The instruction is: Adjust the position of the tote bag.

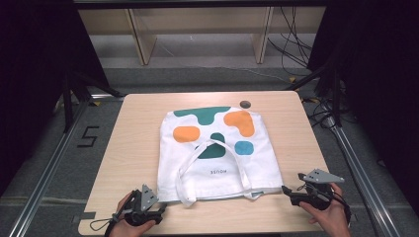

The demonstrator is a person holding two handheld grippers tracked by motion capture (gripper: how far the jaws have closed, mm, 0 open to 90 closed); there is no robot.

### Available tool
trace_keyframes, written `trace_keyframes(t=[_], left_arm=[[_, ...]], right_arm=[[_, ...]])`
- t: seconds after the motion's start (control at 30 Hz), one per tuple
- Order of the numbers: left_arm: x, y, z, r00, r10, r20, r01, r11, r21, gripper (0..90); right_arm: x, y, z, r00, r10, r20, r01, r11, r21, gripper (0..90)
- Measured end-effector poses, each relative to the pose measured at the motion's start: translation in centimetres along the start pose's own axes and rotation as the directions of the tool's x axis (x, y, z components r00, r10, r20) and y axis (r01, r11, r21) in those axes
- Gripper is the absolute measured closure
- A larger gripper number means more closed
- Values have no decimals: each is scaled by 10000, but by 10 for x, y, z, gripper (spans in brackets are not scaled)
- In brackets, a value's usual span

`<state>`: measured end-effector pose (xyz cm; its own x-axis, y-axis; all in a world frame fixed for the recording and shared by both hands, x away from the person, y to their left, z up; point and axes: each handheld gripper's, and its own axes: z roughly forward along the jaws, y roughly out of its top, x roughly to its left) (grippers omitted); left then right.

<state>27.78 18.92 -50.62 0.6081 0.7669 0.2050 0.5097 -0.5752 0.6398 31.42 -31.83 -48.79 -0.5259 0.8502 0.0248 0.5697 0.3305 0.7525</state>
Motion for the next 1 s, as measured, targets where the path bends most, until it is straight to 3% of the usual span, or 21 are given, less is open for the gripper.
trace_keyframes(t=[0.13, 0.2, 0.23, 0.27, 0.3, 0.33, 0.37, 0.47, 0.5, 0.53, 0.57, 0.6, 0.63, 0.7, 0.73, 0.8, 0.83, 1.0], left_arm=[[4, 2, 1, 9991, -338, -244, 338, 9994, -15, 302], [6, 3, 3, 9992, -287, -281, 286, 9996, -21, 304], [6, 5, 4, 9990, -392, -220, 389, 9991, -167, 294], [6, 5, 4, 9990, -392, -220, 389, 9991, -167, 295], [4, 7, 2, 9994, -264, -227, 254, 9988, -411, 299], [4, 7, 2, 9994, -264, -227, 254, 9988, -411, 303], [3, 10, 1, 9992, -286, -272, 266, 9970, -726, 304], [5, 14, -1, 9991, -196, -389, 160, 9956, -928, 291], [5, 15, -1, 9984, -254, -509, 197, 9938, -1095, 289], [5, 16, 0, 9978, -281, -608, 203, 9920, -1248, 289], [6, 19, 0, 9974, -342, -638, 252, 9902, -1371, 292], [7, 21, 3, 9976, -357, -586, 251, 9849, -1714, 303], [8, 25, 7, 9981, -125, -598, 18, 9844, -1757, 342], [9, 29, 10, 9975, 103, -706, -219, 9860, -1655, 390], [9, 29, 10, 9975, 103, -706, -219, 9860, -1655, 409], [9, 32, 14, 9985, -123, -530, 31, 9853, -1710, 458], [11, 32, 15, 9978, 127, -652, -232, 9864, -1629, 476], [14, 33, 17, 9985, 131, -535, -195, 9926, -1203, 515]], right_arm=[[0, 0, 0, 10000, -1, 14, 2, 10000, -18, 229], [-1, 0, 0, 10000, -12, -19, 12, 10000, 0, 229], [-2, 0, 1, 9995, -278, 151, 280, 9995, -150, 230], [-1, 0, 1, 9995, -252, 200, 257, 9994, -241, 231], [-3, 1, 1, 9987, -477, 191, 481, 9986, -228, 231], [-3, 1, 1, 9987, -477, 191, 481, 9986, -228, 231], [-3, 2, 1, 9994, -339, -74, 338, 9993, -159, 233], [-1, 1, 1, 9985, -526, -118, 524, 9984, -196, 287], [0, 1, 2, 9978, -662, 59, 663, 9977, -159, 284], [0, 1, 2, 9978, -662, 59, 663, 9977, -159, 284], [4, 1, 1, 9994, -337, -11, 337, 9994, -46, 284], [5, 1, 2, 9986, -514, -105, 513, 9986, -102, 284], [5, 1, 2, 9968, -741, -285, 738, 9972, -110, 284], [7, 2, 3, 9948, -958, -341, 955, 9954, -94, 284], [7, 2, 3, 9948, -958, -341, 955, 9954, -94, 284], [10, 2, 9, 9901, -1381, -257, 1386, 9902, 179, 284], [10, 1, 12, 9856, -1674, -231, 1680, 9855, 247, 284], [18, 6, 23, 9786, -2055, -122, 2059, 9762, 680, 287]])
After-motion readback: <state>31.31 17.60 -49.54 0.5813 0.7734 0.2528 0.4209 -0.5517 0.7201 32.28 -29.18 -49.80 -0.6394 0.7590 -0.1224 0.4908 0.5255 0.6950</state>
